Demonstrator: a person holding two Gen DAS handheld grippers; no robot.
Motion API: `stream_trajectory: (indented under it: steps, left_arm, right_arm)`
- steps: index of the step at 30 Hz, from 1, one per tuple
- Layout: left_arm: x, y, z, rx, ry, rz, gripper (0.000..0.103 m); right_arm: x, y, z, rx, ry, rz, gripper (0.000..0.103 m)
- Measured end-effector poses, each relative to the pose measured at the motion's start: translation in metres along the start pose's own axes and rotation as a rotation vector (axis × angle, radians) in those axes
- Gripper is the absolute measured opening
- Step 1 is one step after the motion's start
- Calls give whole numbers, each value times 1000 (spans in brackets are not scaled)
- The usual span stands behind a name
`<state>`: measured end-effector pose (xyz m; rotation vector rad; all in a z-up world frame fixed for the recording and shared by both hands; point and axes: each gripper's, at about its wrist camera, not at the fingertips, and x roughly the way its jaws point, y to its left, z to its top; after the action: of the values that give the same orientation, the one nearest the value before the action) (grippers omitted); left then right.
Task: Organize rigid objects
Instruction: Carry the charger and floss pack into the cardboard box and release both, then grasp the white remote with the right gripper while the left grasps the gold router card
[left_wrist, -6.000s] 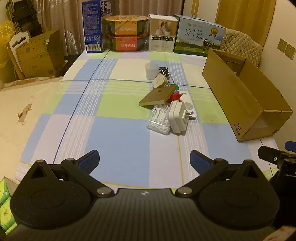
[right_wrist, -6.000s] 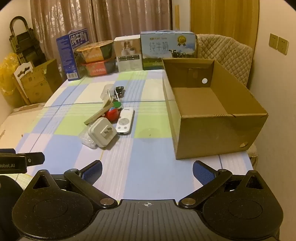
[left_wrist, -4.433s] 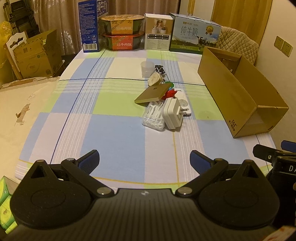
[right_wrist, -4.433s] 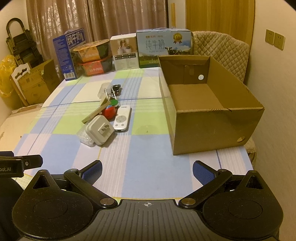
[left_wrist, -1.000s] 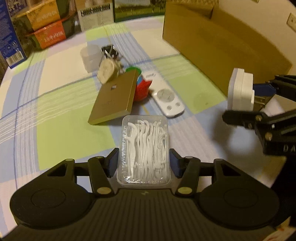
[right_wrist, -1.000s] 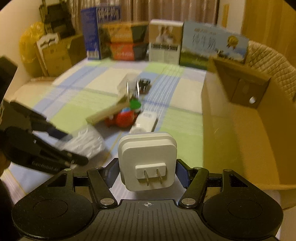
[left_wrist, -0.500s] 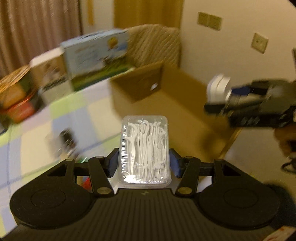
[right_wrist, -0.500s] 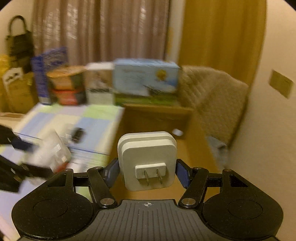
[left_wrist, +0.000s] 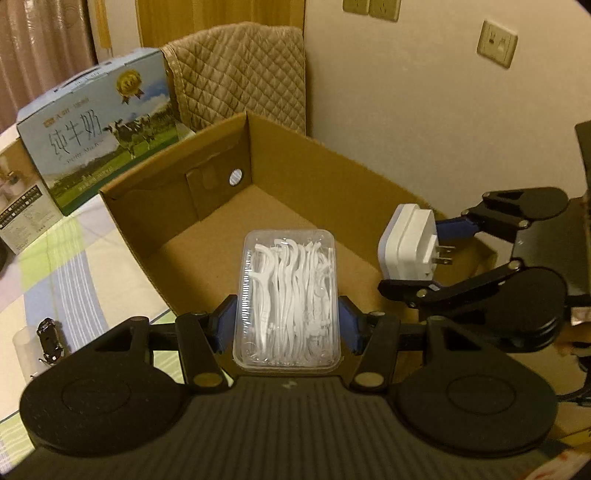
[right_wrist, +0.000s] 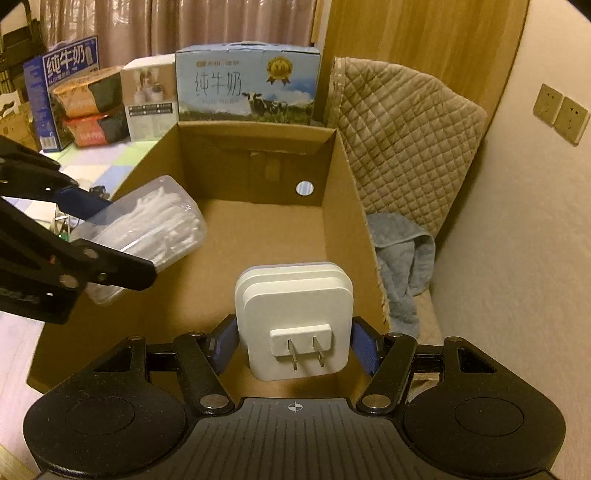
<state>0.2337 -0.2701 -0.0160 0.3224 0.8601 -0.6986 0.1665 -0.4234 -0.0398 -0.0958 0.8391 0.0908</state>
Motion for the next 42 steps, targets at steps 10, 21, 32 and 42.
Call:
stream_trajectory:
  steps: [10,21,32,42]
  left_arm:
    - [-21,13,-2,-28,-70,36,68]
    - [-67,49,-34,-136,-106,93,68]
    - [-118,94,-83,-246,-133,198,73]
    - [-182,143,-163,-370,-115,356,77]
  right_arm:
    - [10,2,-2,-4,25,14,62]
    - [15,14,3,-29,62,-2,62]
    - [-24,22,21,14,-53,5,71]
    - [-83,89,33,13,-170,132,73]
